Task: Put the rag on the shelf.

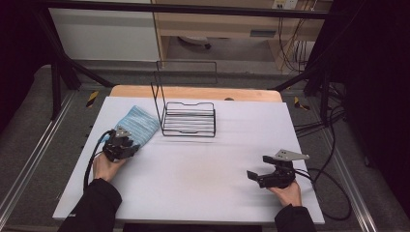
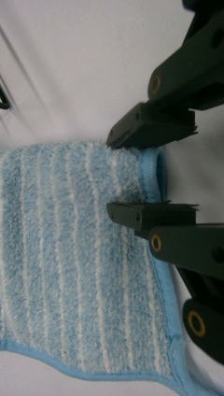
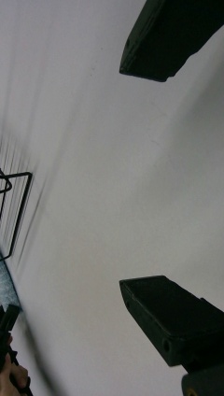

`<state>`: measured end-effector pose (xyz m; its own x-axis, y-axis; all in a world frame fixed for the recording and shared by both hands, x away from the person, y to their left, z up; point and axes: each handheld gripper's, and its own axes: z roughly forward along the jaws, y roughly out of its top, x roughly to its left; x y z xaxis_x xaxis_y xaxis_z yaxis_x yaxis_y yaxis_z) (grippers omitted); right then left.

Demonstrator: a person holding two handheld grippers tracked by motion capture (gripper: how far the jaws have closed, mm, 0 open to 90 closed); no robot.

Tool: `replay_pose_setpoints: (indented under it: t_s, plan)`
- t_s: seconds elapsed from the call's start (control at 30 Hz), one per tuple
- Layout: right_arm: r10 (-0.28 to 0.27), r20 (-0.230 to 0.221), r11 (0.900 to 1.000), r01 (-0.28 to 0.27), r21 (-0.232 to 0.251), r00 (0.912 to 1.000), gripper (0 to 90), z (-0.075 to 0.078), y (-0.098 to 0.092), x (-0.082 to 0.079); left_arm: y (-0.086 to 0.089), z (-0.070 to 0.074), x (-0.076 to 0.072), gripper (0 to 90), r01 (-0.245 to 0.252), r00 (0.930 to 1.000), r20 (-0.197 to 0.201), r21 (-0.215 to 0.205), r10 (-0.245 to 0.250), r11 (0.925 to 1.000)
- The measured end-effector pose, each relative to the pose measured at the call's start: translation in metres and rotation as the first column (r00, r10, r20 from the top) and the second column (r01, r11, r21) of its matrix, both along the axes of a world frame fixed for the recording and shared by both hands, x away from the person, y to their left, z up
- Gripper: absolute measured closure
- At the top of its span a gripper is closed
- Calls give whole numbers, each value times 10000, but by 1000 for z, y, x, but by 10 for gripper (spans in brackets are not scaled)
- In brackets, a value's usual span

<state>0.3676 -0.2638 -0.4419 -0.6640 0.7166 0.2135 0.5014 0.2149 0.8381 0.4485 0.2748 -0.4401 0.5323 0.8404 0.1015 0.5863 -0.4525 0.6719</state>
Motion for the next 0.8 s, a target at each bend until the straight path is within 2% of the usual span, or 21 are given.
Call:
replay_pose_setpoints:
  t_s: [0.1, 0.13, 0.3, 0.53, 0.8]
  plan:
    - [-1, 0, 10000, 1, 4, 10000, 8, 0, 0, 0, -1, 0, 0, 690, 43, 10000, 24, 14, -43, 10000]
    - [-9, 15, 10000, 9, 11, 10000, 9, 0, 0, 0, -2, 0, -1, 744, 87, 9999, 63, 48, -88, 10000]
    - [8, -1, 10000, -8, -4, 10000, 9, 0, 0, 0, -4, 1, -1, 805, 122, 9999, 85, 125, -123, 9998]
    - [24, -3, 10000, -24, -7, 10000, 10, 0, 0, 0, -2, 5, -3, 826, 102, 9999, 44, -125, -101, 9999]
    - [38, -26, 10000, -38, -21, 10000, 11, 0, 0, 0, 2, 14, -11, 828, 84, 10000, 37, -396, -83, 9992]
